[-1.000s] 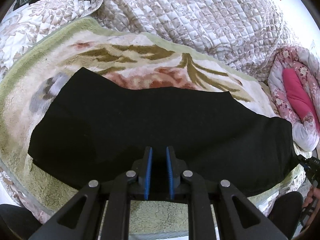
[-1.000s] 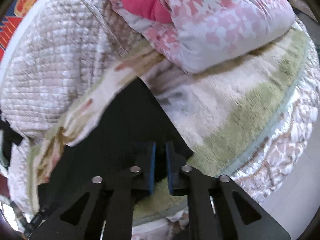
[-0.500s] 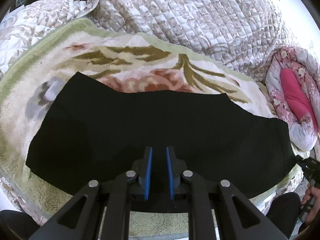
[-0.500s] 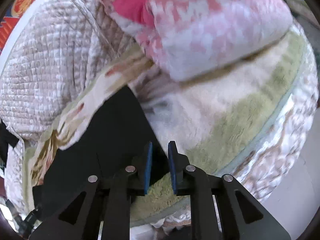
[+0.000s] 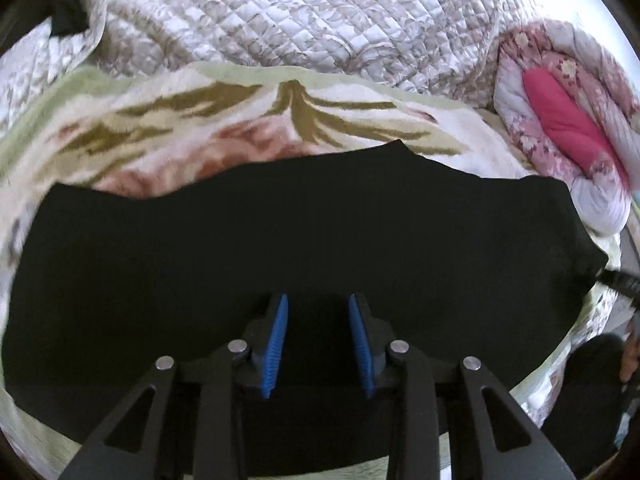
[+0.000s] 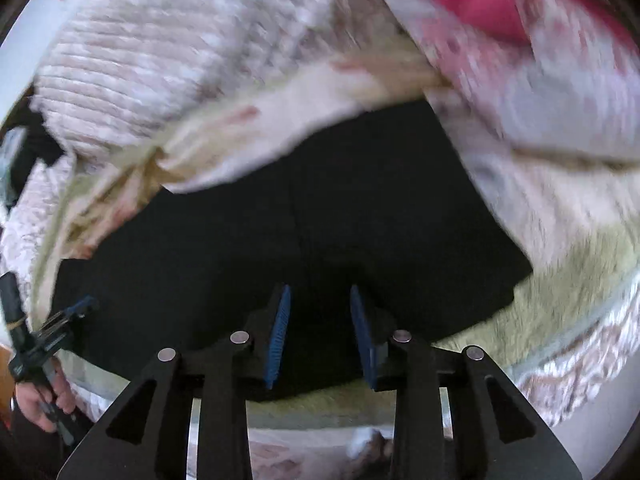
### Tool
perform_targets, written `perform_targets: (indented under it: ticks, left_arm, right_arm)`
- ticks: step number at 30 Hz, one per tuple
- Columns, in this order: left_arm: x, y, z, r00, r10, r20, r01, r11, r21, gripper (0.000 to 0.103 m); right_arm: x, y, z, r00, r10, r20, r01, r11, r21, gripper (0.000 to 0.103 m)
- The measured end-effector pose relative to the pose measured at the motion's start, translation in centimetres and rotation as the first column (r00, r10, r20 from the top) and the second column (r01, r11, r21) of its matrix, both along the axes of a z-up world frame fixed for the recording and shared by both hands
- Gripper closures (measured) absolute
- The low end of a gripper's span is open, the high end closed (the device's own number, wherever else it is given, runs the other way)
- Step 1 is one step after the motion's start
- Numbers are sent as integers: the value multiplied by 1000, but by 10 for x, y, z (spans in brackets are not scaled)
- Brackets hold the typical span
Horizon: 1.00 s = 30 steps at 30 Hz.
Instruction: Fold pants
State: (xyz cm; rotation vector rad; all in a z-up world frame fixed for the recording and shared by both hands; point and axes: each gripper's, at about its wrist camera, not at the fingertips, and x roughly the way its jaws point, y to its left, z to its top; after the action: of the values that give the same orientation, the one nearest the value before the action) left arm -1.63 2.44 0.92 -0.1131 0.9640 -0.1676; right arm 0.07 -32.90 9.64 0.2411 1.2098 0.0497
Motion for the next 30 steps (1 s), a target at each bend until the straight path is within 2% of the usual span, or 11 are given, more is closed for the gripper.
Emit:
perform_targets:
  ticks: [2, 4, 7, 9, 11, 13, 17, 21, 24, 28, 30]
  left_arm:
    - [9, 18, 3, 999, 49, 11, -50, 998, 24, 69]
    - [19, 45, 1, 984, 177, -11, -175, 980, 97, 66]
    - [22, 95, 1, 937, 346, -37, -341, 934, 102, 73]
    - [13, 116, 7, 927, 374, -29, -373, 927, 41, 75]
    - [0, 121, 15, 914, 405, 0, -404, 913, 59, 75]
    - [-16, 115, 23, 920, 389, 34, -391, 918, 63, 73]
    - [-37, 82, 28, 961, 273, 44, -274, 962, 13, 73]
    - [-51, 43, 6, 985, 171, -3, -171, 985, -5, 68]
    - [-60, 36, 4, 985, 170, 18, -170, 985, 29, 68]
    - [-66, 40, 15, 983, 181, 36, -181, 984, -3, 68]
    - [-65, 45, 10, 980, 196, 29, -196, 981, -12, 67]
  right_arm:
    - [4, 5, 7, 999, 27, 35, -27, 1000, 3, 65]
    - [10, 9, 6, 999, 31, 43, -31, 1000, 2, 61]
    - [19, 10, -11, 1000, 7, -10, -8, 1000, -18, 60]
    - [16, 10, -18, 999, -22, -41, 21, 1000, -19, 60]
    - [17, 15, -17, 999, -20, -29, 19, 999, -33, 60]
    - [14, 26, -12, 1000, 24, 1, -24, 999, -32, 58]
    - [2, 64, -17, 984, 178, -8, -178, 984, 4, 53]
    - [-19, 90, -31, 961, 276, -26, -277, 960, -43, 52]
    - [-26, 96, -27, 947, 320, -30, -322, 940, -115, 52]
    - [-32, 92, -12, 949, 314, 12, -311, 945, -102, 52]
    - [-31, 87, -24, 955, 291, -52, -295, 948, -120, 52]
